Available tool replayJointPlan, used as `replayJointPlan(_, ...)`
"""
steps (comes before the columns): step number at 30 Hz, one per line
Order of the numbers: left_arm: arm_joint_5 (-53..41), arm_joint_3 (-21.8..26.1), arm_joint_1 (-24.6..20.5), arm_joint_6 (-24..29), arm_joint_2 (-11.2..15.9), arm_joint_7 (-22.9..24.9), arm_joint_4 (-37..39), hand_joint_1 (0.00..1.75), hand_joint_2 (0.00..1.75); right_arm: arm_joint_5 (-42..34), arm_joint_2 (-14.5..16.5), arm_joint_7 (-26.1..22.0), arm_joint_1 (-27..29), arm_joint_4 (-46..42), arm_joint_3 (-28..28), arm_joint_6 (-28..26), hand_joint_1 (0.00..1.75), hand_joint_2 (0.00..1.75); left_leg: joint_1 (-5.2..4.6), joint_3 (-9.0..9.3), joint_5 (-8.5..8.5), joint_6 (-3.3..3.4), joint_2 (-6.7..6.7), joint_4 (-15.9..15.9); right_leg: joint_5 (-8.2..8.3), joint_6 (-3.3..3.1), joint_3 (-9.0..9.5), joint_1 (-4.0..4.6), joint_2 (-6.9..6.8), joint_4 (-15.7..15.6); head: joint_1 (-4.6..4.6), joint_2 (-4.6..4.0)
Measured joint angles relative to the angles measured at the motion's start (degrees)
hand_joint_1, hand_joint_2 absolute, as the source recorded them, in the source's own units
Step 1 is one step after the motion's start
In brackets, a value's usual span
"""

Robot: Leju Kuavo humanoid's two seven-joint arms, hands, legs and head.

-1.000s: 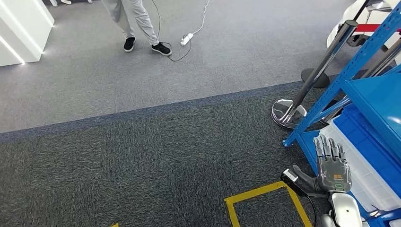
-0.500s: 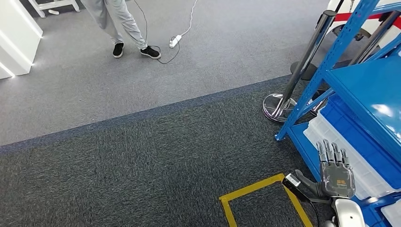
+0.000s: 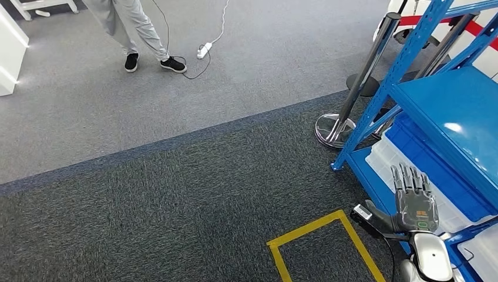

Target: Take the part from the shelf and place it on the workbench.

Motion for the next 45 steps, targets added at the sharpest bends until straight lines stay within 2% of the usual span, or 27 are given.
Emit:
replayJointPlan(1, 0.02, 0.01, 0.03, 0.04, -0.08, 0.00, 0.00, 0.00, 0.00, 0.08, 0.11, 0.02, -0.62, 0.72, 0.19, 0.04, 0.00, 0.00, 0.01, -0.10, -0.02, -0.01, 0.24, 0.09, -1.18, 0.27, -1.57, -0.18, -0.07, 3.34, 0.00, 0.00)
replayJointPlan(2, 0.04, 0.02, 0.04, 0.05, -0.13, 0.00, 0.00, 0.00, 0.00, 0.15, 0.20, 0.03, -1.03, 1.35, 0.37, 0.09, 0.00, 0.00, 0.05, -0.16, -0.08, -0.05, 0.42, 0.22, -1.34, 0.57, -2.41, -0.39, -0.14, 5.15, 0.00, 0.00)
replayJointPlan(3, 0.05, 0.02, 0.05, 0.06, -0.15, 0.00, 0.00, 0.00, 0.00, 0.15, 0.24, 0.04, -1.34, 1.85, 0.49, 0.14, 0.00, 0.00, 0.12, -0.20, -0.20, -0.15, 0.56, 0.42, -0.33, 0.87, -2.17, -0.64, -0.26, 4.74, 0.00, 0.00)
replayJointPlan(6, -0.01, 0.02, 0.04, 0.05, -0.20, -0.02, 0.00, 0.00, 0.00, -0.37, 0.23, 0.03, -2.74, 3.11, 0.69, 0.13, 0.00, 0.00, 0.25, -0.45, -1.09, -0.96, 0.95, 1.84, 4.86, 1.43, 2.90, -1.10, -1.61, -5.49, 0.00, 0.00)
replayJointPlan(8, -0.20, 0.01, 0.01, 0.02, -0.14, -0.08, 0.00, 0.00, 0.00, -1.01, 0.09, 0.03, -3.50, 3.71, 0.75, 0.01, 0.00, 0.00, 0.09, -0.85, -1.62, -1.64, 1.23, 2.72, 5.45, 0.69, 4.46, -0.90, -2.22, -9.11, -0.03, 0.00)
replayJointPlan(10, -0.51, -0.01, 0.02, -0.03, -0.09, -0.13, 0.00, 0.00, 0.00, -1.46, -0.08, 0.08, -3.54, 4.05, 0.76, -0.12, 0.00, 0.00, 0.08, -1.01, -1.80, -2.18, 1.58, 2.94, 5.36, -0.40, 4.25, -0.71, -1.85, -9.18, -0.05, 0.00)
replayJointPlan(12, -0.76, -0.03, -0.01, -0.09, -0.08, -0.15, 0.00, 0.00, 0.00, -1.61, -0.15, 0.19, -3.50, 4.18, 0.77, -0.19, 0.00, 0.00, 0.28, -1.49, -2.93, -2.80, 1.40, 4.27, 5.54, -1.15, 4.24, -0.72, -1.48, -9.36, -0.04, 0.00)
replayJointPlan(13, -0.81, -0.04, -0.05, -0.13, -0.06, -0.16, 0.00, 0.00, 0.00, -1.63, -0.15, 0.27, -3.54, 4.19, 0.77, -0.22, 0.00, 0.00, 0.40, -2.36, -4.27, -3.09, 1.08, 6.33, 5.61, -1.46, 4.28, -0.76, -1.31, -9.45, -0.04, 0.00)
replayJointPlan(15, -0.86, -0.05, -0.09, -0.18, 0.05, -0.12, 0.00, 0.00, 0.00, -1.63, -0.14, 0.48, -3.56, 4.19, 0.77, -0.22, 0.00, 0.00, 0.54, -5.55, -7.86, -3.47, 0.47, 13.45, 5.61, -1.80, 4.29, -0.66, -0.92, -9.45, -0.04, 0.00)
replayJointPlan(16, -0.86, -0.05, -0.07, -0.18, 0.10, -0.05, 0.00, 0.00, 0.00, -1.57, -0.10, 0.62, -3.54, 4.19, 0.77, -0.19, 0.00, 0.00, 0.57, -7.28, -9.16, -3.52, 0.35, 17.08, 5.60, -1.85, 4.29, -0.58, -0.68, -9.44, -0.04, 0.00)
replayJointPlan(17, -0.87, -0.05, -0.05, -0.17, 0.14, 0.03, 0.00, 0.00, 0.00, -1.48, -0.06, 0.78, -3.52, 4.20, 0.77, -0.14, 0.00, 0.00, 0.58, -8.39, -9.51, -3.47, 0.31, 19.25, 5.59, -1.87, 4.31, -0.49, -0.41, -9.43, -0.04, 0.00)
replayJointPlan(18, -0.88, -0.06, -0.04, -0.16, 0.14, 0.11, 0.00, 0.00, 0.00, -1.34, -0.02, 0.93, -3.53, 4.20, 0.77, -0.10, 0.00, 0.00, 0.58, -8.53, -8.69, -3.31, 0.28, 19.23, 5.59, -1.87, 4.36, -0.41, -0.11, -9.42, -0.04, 0.00)
replayJointPlan(19, -0.92, -0.07, -0.06, -0.16, 0.15, 0.19, 0.00, 0.00, 0.00, -1.21, 0.03, 1.06, -3.53, 4.20, 0.78, -0.07, 0.00, 0.00, 0.57, -7.59, -6.85, -3.05, 0.17, 16.90, 5.58, -1.87, 4.46, -0.35, 0.19, -9.42, -0.04, 0.00)
replayJointPlan(21, -1.07, -0.08, -0.14, -0.17, 0.24, 0.33, 0.00, 0.00, 0.00, -0.97, 0.16, 1.34, -3.53, 4.19, 0.79, 0.01, 0.00, 0.00, 0.44, -4.08, -2.77, -2.37, -0.72, 8.93, 5.55, -1.81, 4.59, -0.25, 0.72, -9.44, -0.04, 0.00)
replayJointPlan(22, -1.17, -0.10, -0.18, -0.19, 0.30, 0.42, 0.00, 0.00, 0.00, -0.86, 0.22, 1.49, -3.49, 4.19, 0.79, 0.05, 0.00, 0.00, 0.34, -2.69, -1.67, -2.11, -1.22, 5.75, 5.58, -1.68, 4.51, -0.24, 0.97, -9.44, -0.04, 0.00)
replayJointPlan(24, -1.30, -0.17, -0.21, -0.20, 0.41, 0.62, 0.00, 0.00, 0.00, -0.66, 0.30, 1.75, -3.22, 4.19, 0.81, 0.11, 0.00, 0.00, 0.08, -1.69, -1.42, -1.82, -1.78, 3.27, 5.78, -1.23, 4.24, -0.33, 1.38, -9.55, -0.04, 0.00)
replayJointPlan(27, -1.38, -0.29, -0.27, -0.19, 0.44, 0.79, 0.00, 0.00, 0.00, -0.48, 0.30, 1.90, -2.68, 4.19, 0.82, 0.05, 0.00, 0.00, 0.27, -1.34, -0.66, -1.05, -1.17, 1.97, 5.44, -0.33, 3.98, -0.40, 1.23, -9.27, -0.03, 0.00)
replayJointPlan(29, -1.41, -0.41, -0.33, -0.18, 0.43, 0.79, 0.00, 0.00, 0.00, -0.40, 0.29, 2.02, -2.62, 4.19, 0.82, 0.01, 0.00, 0.00, 0.49, -1.03, -0.14, -0.48, -0.63, 1.11, 2.68, 0.00, 2.19, -0.32, 0.39, -5.15, -0.01, 0.00)
replayJointPlan(31, -1.42, -0.52, -0.34, -0.18, 0.42, 0.79, 0.00, 0.00, 0.00, -0.25, 0.32, 2.12, -2.47, 4.20, 0.84, -0.01, 0.00, 0.00, 0.41, -1.05, -0.10, -0.28, -0.17, 1.04, -0.85, 0.24, -1.20, -0.35, 0.01, 2.14, -0.01, 0.00)
replayJointPlan(32, -1.42, -0.55, -0.34, -0.18, 0.42, 0.79, 0.00, 0.00, 0.00, -0.14, 0.38, 2.16, -2.35, 4.20, 0.85, 0.01, 0.00, 0.00, 0.39, -1.07, -0.13, -0.28, 0.05, 1.09, -1.57, 0.38, -2.42, -0.42, -0.05, 4.73, 0.00, 0.00)
replayJointPlan(33, -1.41, -0.57, -0.34, -0.18, 0.42, 0.79, 0.00, 0.00, 0.00, -0.01, 0.45, 2.19, -2.28, 4.21, 0.88, 0.05, 0.00, 0.00, 0.39, -1.08, -0.17, -0.33, 0.25, 1.17, -1.20, 0.52, -2.74, -0.50, -0.15, 5.40, 0.00, 0.00)
replayJointPlan(34, -1.41, -0.58, -0.36, -0.18, 0.40, 0.79, 0.00, 0.00, 0.00, 0.13, 0.54, 2.22, -2.29, 4.21, 0.89, 0.11, 0.00, 0.00, 0.42, -1.07, -0.26, -0.42, 0.44, 1.30, 0.22, 0.65, -1.89, -0.62, -0.32, 3.74, 0.00, 0.00)
replayJointPlan(36, -1.40, -0.60, -0.42, -0.18, 0.37, 0.79, 0.00, 0.00, 0.00, 0.47, 0.69, 2.27, -2.57, 4.25, 0.91, 0.27, 0.00, 0.00, 0.41, -1.10, -0.65, -0.84, 0.76, 1.83, 3.83, 0.75, 2.01, -0.78, -1.19, -3.82, 0.00, 0.00)
replayJointPlan(38, -1.39, -0.62, -0.48, -0.16, 0.38, 0.79, 0.00, 0.00, 0.00, 0.74, 0.86, 2.31, -2.97, 4.35, 0.94, 0.43, 0.00, 0.00, 0.25, -1.25, -1.09, -1.40, 1.00, 2.51, 5.45, 0.27, 4.56, -0.61, -1.64, -9.01, -0.02, 0.00)
replayJointPlan(42, -1.40, -0.87, -0.49, 0.07, 0.37, 0.96, 0.00, 0.00, 0.00, 0.84, 1.14, 2.32, -3.50, 4.85, 0.99, 0.53, 0.00, 0.00, 0.35, -1.55, -1.83, -2.55, 1.11, 3.34, 5.68, -1.18, 4.70, -0.40, -1.09, -9.82, -0.02, 0.00)
replayJointPlan(43, -1.40, -0.94, -0.49, 0.16, 0.35, 1.10, 0.00, 0.00, 0.00, 0.84, 1.20, 2.25, -3.79, 5.01, 0.99, 0.51, 0.00, 0.00, 0.47, -2.14, -2.91, -2.88, 0.89, 4.81, 5.79, -1.55, 4.72, -0.48, -0.98, -9.94, -0.02, 0.00)
replayJointPlan(45, -1.33, -1.01, -0.44, 0.45, 0.33, 1.34, 0.00, 0.00, 0.00, 0.77, 1.40, 1.89, -4.44, 5.42, 1.03, 0.45, 0.00, 0.00, 0.67, -4.78, -6.45, -3.37, 0.40, 11.09, 5.88, -1.98, 4.71, -0.51, -0.73, -10.02, -0.02, 0.00)
